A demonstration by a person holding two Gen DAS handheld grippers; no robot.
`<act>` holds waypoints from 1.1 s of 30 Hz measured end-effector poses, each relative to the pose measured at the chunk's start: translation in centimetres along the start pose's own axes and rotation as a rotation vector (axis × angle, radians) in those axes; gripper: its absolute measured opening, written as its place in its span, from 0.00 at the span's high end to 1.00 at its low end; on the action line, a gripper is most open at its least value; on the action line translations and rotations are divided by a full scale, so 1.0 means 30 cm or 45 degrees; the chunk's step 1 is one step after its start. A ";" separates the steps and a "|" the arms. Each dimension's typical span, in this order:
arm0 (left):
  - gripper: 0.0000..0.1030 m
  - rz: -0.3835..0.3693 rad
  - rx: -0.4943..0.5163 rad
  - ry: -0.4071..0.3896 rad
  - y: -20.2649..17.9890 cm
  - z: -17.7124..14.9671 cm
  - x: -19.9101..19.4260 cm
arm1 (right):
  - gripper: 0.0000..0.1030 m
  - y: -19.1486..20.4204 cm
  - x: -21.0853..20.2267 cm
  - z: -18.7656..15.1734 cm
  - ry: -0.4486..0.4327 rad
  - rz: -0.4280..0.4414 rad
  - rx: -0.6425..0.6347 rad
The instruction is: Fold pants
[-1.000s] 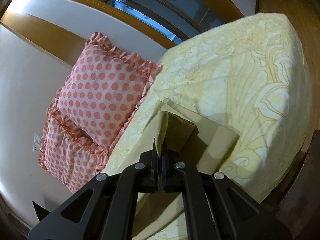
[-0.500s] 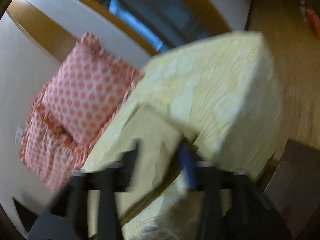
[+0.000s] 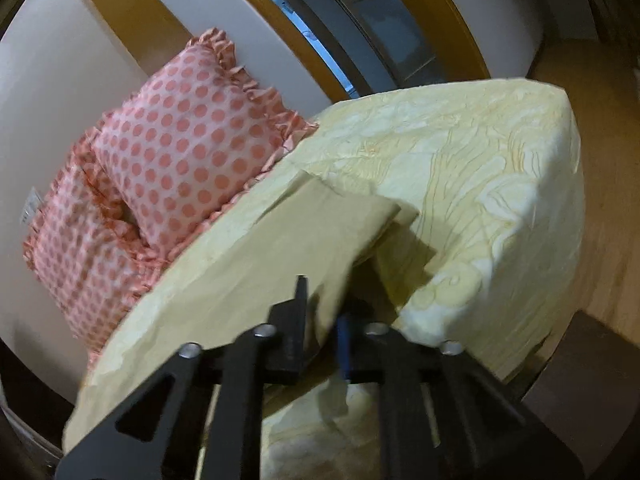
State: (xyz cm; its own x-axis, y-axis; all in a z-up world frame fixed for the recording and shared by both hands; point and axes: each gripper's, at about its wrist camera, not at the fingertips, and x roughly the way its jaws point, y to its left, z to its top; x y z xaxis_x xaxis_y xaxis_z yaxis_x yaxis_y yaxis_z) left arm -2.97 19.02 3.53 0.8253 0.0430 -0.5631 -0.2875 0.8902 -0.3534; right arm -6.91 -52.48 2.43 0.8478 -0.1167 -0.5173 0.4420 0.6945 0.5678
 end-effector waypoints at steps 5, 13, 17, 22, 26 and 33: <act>0.32 0.005 0.037 -0.041 -0.007 -0.024 0.001 | 0.96 0.245 -0.006 0.049 -0.036 0.188 -0.199; 0.30 -0.050 -0.032 -0.065 0.015 -0.021 -0.021 | 0.96 0.943 0.022 -0.246 0.260 0.910 -0.609; 0.24 -0.051 -0.084 -0.113 0.064 -0.010 -0.081 | 0.84 1.166 0.070 -0.654 0.709 0.988 -1.070; 0.23 0.051 -0.160 -0.147 0.172 0.008 -0.101 | 0.36 1.143 -0.016 -0.798 0.720 1.016 -1.267; 0.23 0.064 -0.234 -0.174 0.238 0.041 -0.090 | 0.34 1.117 -0.034 -0.679 0.481 0.973 -1.139; 0.23 0.143 -0.231 -0.146 0.269 0.096 -0.022 | 0.23 1.170 0.107 -0.825 0.558 0.622 -1.330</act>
State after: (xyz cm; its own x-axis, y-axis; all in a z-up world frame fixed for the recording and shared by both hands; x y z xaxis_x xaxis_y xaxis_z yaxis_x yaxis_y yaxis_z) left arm -4.44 27.50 3.21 0.8299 0.1979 -0.5216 -0.4549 0.7813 -0.4274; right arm 4.07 -10.90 4.85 0.5995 0.4225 -0.6798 -0.5104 0.8560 0.0819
